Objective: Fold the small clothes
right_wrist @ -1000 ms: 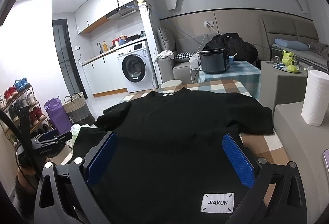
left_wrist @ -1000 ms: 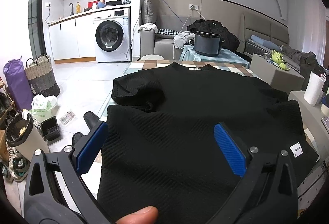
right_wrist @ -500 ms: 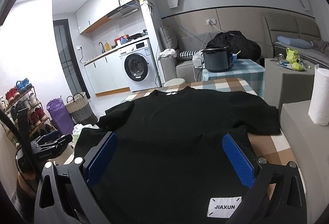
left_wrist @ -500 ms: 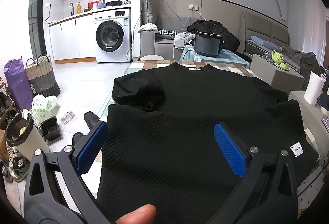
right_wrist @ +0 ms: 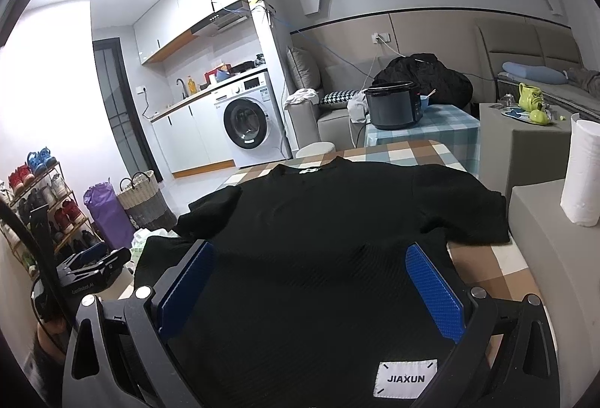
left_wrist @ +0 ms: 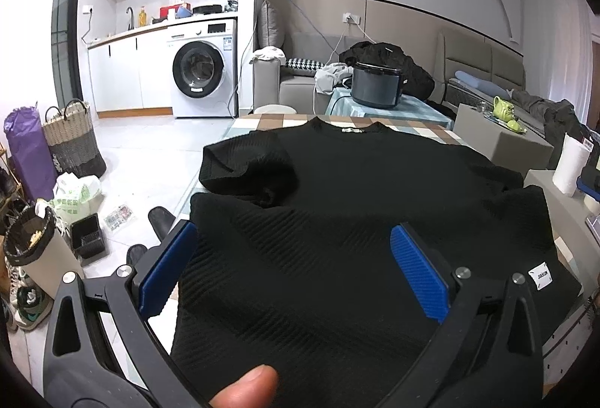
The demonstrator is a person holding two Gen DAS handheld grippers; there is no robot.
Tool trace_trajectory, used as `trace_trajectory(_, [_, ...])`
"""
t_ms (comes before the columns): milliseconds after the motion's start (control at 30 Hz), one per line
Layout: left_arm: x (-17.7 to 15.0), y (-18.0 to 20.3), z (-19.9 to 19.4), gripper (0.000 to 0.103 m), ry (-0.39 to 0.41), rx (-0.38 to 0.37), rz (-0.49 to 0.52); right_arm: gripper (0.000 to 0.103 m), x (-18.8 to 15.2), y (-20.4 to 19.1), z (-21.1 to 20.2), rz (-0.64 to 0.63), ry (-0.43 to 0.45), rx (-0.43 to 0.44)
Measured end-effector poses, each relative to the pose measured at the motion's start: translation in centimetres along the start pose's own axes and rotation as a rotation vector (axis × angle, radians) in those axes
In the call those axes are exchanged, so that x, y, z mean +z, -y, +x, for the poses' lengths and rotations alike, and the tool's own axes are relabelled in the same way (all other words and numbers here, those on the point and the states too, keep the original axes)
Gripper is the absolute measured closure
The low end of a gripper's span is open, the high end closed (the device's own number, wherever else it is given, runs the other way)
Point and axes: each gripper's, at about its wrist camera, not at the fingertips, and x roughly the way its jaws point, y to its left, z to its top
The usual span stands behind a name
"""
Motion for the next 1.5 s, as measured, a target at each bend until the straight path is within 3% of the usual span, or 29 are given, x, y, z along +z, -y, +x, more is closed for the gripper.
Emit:
trace_trajectory(367, [0.5,-1.7,1.6,0.001,-0.018,-0.007,-0.025,0.0,0.8,-0.8,0.9,-0.023,-0.024,-0.047])
trace_trajectory(500, [1.5,-2.6,2.3,0.0,-0.001,0.029,-0.029,0.0,1.6,-0.4,1.3,-0.01,-0.036,-0.054])
trace_trajectory(767, [4.3,-4.4,4.3,0.001,-0.01,0.095,-0.067,0.0,3.8,1.3,2.1,0.107,-0.053,-0.071])
trace_trajectory(900, [5.7,-4.7,5.3,0.001,0.0,0.071,-0.081,0.0,4.8,2.5,2.9,0.157,-0.061,-0.057])
trace_trajectory(1200, [8.6,-4.4,7.2,0.0,-0.017,0.058,-0.069,0.0,7.2,7.7,4.7,0.349,-0.049,-0.073])
trace_trajectory(1500, [9.2,-5.1,11.4,0.001,-0.078,0.096,-0.064,0.015,5.5,16.8,8.5,0.637,-0.181,-0.171])
